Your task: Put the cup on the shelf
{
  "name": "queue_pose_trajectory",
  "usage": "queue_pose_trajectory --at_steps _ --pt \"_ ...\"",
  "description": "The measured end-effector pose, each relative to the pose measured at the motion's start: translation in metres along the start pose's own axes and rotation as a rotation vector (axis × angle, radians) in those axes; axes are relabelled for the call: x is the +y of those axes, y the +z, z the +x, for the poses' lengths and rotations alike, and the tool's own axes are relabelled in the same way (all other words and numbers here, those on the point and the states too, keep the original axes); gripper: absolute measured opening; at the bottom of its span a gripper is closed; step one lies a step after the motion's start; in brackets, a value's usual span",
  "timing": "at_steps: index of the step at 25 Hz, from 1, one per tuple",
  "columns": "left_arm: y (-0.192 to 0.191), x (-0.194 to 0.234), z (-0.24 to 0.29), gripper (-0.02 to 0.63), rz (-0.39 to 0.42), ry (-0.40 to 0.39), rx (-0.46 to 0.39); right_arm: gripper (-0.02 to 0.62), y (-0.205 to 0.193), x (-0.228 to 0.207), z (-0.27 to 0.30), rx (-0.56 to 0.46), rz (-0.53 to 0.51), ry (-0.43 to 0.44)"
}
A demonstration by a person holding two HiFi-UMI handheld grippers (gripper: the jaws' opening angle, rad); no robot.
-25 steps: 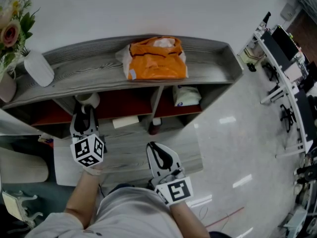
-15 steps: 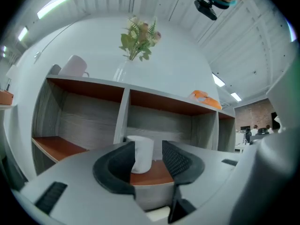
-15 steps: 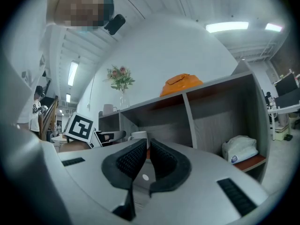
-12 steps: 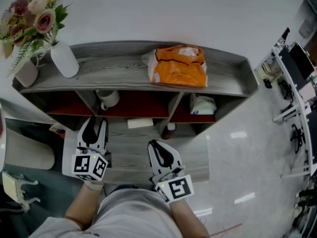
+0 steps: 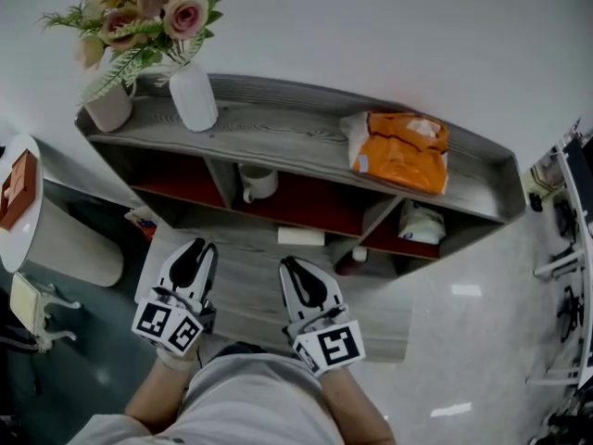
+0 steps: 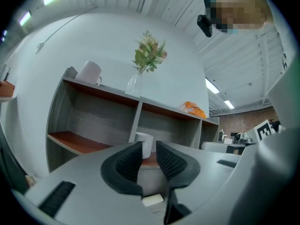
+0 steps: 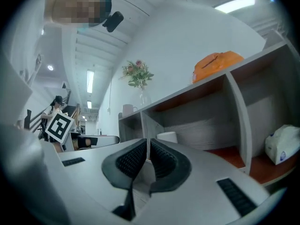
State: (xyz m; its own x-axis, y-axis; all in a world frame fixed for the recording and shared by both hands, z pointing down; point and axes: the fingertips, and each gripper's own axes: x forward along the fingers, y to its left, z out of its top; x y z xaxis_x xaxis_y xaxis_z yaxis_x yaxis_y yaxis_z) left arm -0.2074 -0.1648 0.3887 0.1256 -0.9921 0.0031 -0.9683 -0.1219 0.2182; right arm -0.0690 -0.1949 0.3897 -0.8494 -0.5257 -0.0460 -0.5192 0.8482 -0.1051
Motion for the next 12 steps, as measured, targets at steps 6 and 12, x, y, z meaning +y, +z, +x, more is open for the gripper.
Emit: queue_pose_trajectory --at_steps 6,12 --pt "-0.005 0.018 -0.033 0.055 -0.031 0.048 0.011 0.034 -0.003 0.027 0.021 -0.002 0.008 0.087" --pt "-0.013 0.02 -0.048 0.044 -0.068 0.052 0.022 0.034 -0.003 0.046 0.031 -0.005 0.022 0.127"
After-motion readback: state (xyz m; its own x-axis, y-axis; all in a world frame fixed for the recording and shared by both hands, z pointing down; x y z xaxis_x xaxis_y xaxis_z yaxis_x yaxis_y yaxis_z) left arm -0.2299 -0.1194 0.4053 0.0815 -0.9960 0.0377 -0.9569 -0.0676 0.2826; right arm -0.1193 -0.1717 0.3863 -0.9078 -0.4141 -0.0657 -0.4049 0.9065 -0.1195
